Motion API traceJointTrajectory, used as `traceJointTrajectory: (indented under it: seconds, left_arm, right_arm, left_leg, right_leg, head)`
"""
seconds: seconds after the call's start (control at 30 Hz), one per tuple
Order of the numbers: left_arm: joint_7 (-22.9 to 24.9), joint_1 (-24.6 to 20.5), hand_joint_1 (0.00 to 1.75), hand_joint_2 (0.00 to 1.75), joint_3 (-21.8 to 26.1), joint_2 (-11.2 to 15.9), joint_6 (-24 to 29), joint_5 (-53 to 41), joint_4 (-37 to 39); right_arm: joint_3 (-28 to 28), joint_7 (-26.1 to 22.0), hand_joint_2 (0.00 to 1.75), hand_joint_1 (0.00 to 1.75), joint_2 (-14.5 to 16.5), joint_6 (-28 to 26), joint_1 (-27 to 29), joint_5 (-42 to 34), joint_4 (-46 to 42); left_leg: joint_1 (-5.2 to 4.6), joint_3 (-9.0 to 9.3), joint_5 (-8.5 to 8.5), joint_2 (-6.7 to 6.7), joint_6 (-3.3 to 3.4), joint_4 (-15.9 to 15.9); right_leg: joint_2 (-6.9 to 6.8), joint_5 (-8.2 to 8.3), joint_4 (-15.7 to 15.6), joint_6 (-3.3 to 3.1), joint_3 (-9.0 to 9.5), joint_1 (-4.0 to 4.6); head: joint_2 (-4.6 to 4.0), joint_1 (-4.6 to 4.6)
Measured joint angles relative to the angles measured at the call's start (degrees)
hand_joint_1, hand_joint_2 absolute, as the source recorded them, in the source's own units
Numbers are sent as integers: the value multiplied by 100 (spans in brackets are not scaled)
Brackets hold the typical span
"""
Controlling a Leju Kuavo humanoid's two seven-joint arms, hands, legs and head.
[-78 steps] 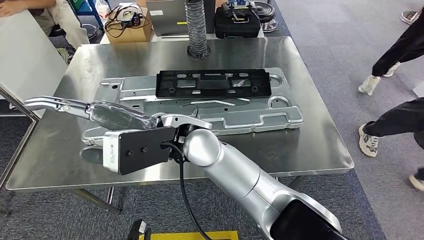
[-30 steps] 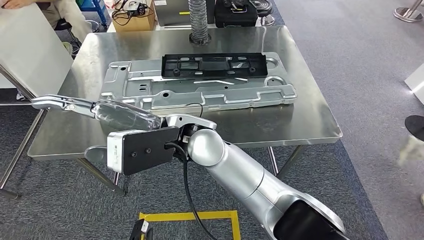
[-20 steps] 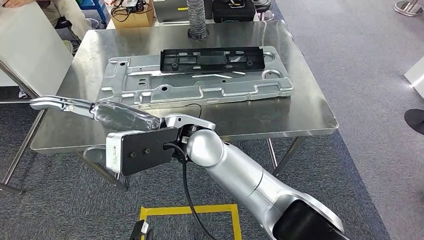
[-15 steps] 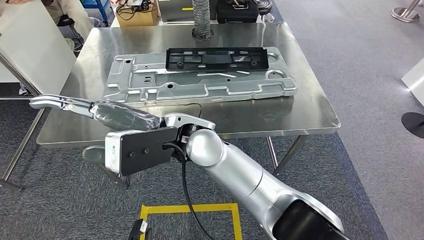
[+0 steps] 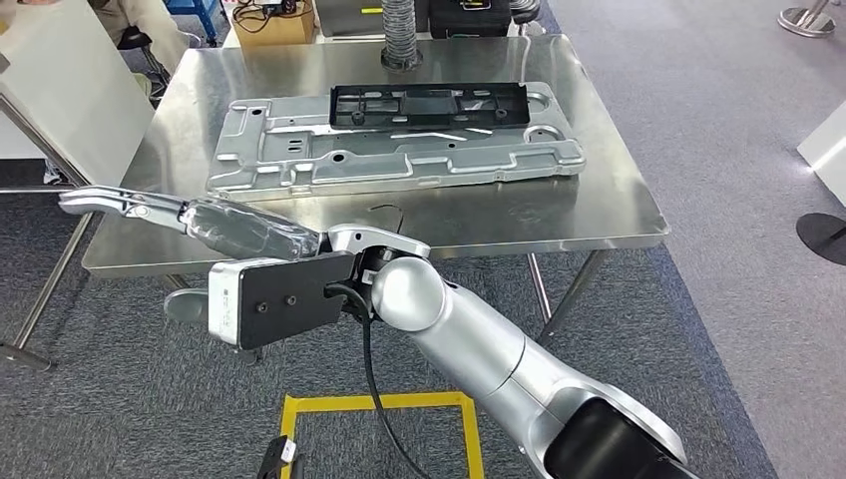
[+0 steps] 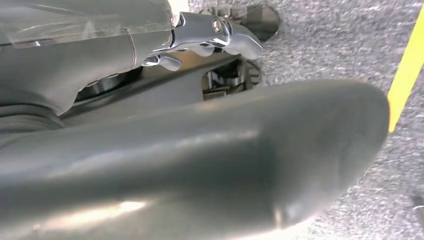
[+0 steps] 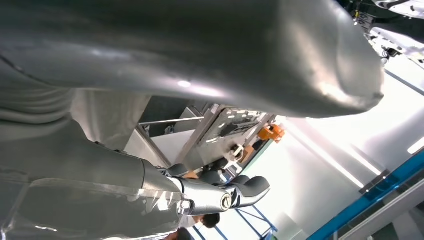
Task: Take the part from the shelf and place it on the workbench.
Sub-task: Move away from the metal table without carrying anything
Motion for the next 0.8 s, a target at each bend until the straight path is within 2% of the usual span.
traceJointTrajectory:
  seconds: [0.03, 0.07, 0.17, 0.2, 0.23, 0.27, 0.33, 0.37, 0.4, 0.5, 0.53, 0.57, 0.63, 0.67, 0.7, 0.73, 0.77, 0.8]
  left_arm:
    - [0, 2, 0, 0, 0, 0, -1, -4, 0]
    - [0, 3, 0, 0, 0, 1, -1, -10, 0]
    - [5, 8, 0, 0, 0, 7, -1, -22, 0]
    - [9, 12, 0, 0, 0, 9, -1, -25, 0]
    - [13, 15, 0, 0, 0, 10, -1, -26, 0]
    - [15, 18, 0, 0, 0, 10, -1, -27, 0]
    - [20, 11, 0, 0, -2, 11, -1, -33, 0]
    - [22, 5, 0, 0, -3, 10, -1, -37, 0]
    - [27, 2, 0, 0, -5, 10, -1, -40, 0]
    - [48, 14, 0, 0, -7, 8, 2, -50, 1]
    - [56, 13, 0, 0, -7, 4, 3, -57, 1]
    - [63, 10, 0, 0, -8, 1, 5, -64, 2]
    - [68, 5, 0, 0, -9, -2, 9, -73, 2]
    - [68, 7, 0, 0, -8, 0, 11, -74, 2]
    - [68, 12, 0, 0, -8, 1, 14, -73, 2]
    - [67, 17, 0, 0, -7, 3, 17, -68, 2]
    - [67, 20, 0, 0, -7, 4, 19, -59, 2]
    - [65, 22, 0, 0, -7, 4, 20, -47, 2]
  right_arm:
    - [0, 0, 0, 0, 1, -1, -3, 1, 0]
    - [0, 1, 0, 0, 2, -3, -7, 1, 0]
    - [0, 2, 0, 0, 1, -5, 11, 4, 5]
    - [0, 3, 0, 0, -2, -5, 24, 5, 9]
    - [0, 3, 0, 0, -4, -5, 35, 7, 12]
    - [0, 3, 0, 0, -6, -5, 41, 7, 14]
    - [0, 2, 0, 0, -8, -5, 41, 7, 13]
    - [0, 2, 0, 0, -10, -5, 40, 8, 12]
    - [0, 1, 0, 0, -11, -6, 39, 9, 9]
    - [0, -5, 0, 0, -19, -8, 40, 11, 1]
    - [0, -6, 0, 0, -22, -7, 39, 11, -1]
    - [0, -7, 0, 0, -27, -7, 37, 11, -3]
    - [0, -10, 0, 0, -41, -6, 39, 7, -11]
    - [0, -10, 0, 0, -50, -5, 44, 4, -14]
    - [0, -11, 0, 0, -60, -4, 51, 2, -15]
    - [0, -11, 0, 0, -68, -2, 58, 0, -15]
    - [0, -11, 0, 0, -74, -1, 61, -2, -15]
    - [1, -11, 0, 0, -77, 1, 59, -3, -16]
  left_leg:
    - [0, -30, -62, -1, -31, 54]
    - [1, -99, -204, -4, -59, 216]
    - [23, -495, -890, -3, -130, 1318]
    - [26, -569, -1017, -3, -146, 1598]
    - [26, -532, -1033, -2, -154, 1659]
    - [27, -368, -950, -1, -154, 1473]
    - [23, 181, -696, 1, -125, 641]
    - [12, 394, -604, -2, -87, 278]
    - [0, 507, -561, -6, -44, 64]
    - [-18, 489, -487, -14, 82, -9]
    - [-9, 470, -447, -8, 121, -22]
    - [3, 441, -403, -1, 162, -38]
    - [12, 351, -317, 10, 220, -52]
    - [9, 297, -283, 11, 232, -49]
    - [6, 244, -248, 11, 232, -44]
    - [5, 196, -217, 11, 229, -38]
    - [5, 155, -188, 9, 222, -31]
    - [4, 123, -164, 5, 211, -23]
  right_leg:
    - [-6, 52, -35, -33, -14, -15]
    - [-14, 108, -71, -60, -37, -37]
    - [-26, 226, -89, -94, -168, -45]
    - [-27, 260, -80, -92, -218, -43]
    - [-26, 288, -68, -84, -264, -43]
    - [-24, 312, -50, -74, -306, -45]
    - [-21, 342, 0, -43, -370, -44]
    - [-19, 356, 25, -20, -396, -35]
    - [-19, 374, 41, 8, -418, -25]
    - [-17, 444, 35, 106, -457, -18]
    - [-11, 419, 60, 138, -479, -25]
    - [-5, 312, 178, 172, -538, -30]
    - [4, -124, 797, 238, -791, -54]
    - [4, -370, 1232, 262, -955, -63]
    - [4, -542, 1600, 276, -1081, -71]
    - [4, -615, 1793, 281, -1119, -74]
    - [4, -580, 1749, 276, -1032, -75]
    - [4, -456, 1452, 261, -817, -76]
  head:
    - [0, -5]
    - [0, -13]
    - [0, -30]
    - [0, -29]
    - [0, -29]
    - [0, -30]
    - [0, -30]
    - [0, -28]
    - [0, -26]
    - [0, -25]
    - [0, -25]
    - [0, -19]
    - [0, -5]
    - [0, 1]
    - [0, 1]
    - [0, 1]
    - [0, 2]
    - [0, 2]
